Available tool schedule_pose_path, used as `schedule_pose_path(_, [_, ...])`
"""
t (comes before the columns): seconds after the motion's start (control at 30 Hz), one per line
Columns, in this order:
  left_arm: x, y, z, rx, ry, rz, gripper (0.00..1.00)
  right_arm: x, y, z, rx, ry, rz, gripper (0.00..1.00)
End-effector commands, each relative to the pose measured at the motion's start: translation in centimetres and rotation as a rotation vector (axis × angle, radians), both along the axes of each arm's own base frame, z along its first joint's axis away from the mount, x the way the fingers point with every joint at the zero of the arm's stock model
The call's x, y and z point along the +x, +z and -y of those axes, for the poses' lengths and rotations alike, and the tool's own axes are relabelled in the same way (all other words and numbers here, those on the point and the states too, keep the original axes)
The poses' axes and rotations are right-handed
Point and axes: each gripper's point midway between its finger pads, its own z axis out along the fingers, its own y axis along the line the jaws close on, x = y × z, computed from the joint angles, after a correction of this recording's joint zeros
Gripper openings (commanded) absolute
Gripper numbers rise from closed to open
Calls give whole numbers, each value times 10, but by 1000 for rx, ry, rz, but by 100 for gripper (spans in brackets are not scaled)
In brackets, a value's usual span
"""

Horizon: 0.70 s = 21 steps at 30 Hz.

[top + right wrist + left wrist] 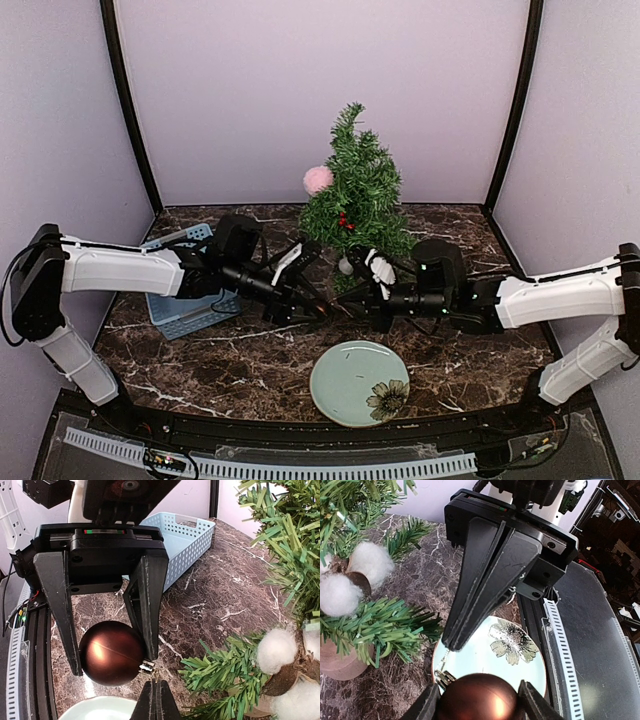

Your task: Decorate the small christmas tree

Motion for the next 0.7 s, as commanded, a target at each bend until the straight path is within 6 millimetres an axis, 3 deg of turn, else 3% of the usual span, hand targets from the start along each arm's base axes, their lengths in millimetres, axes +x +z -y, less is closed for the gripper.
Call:
schedule_pose_path(0.0, [7, 13, 1, -19, 15, 40, 24, 7, 14, -4, 9, -33, 36, 0])
schedule_pose_path(0.4, [25, 16, 10, -18, 64, 76, 23, 24, 18, 0, -4, -122, 71, 0])
schedule_pose_path(0.67, [29, 12, 12, -8, 67, 79, 22, 28, 10, 1, -28, -141, 64, 0])
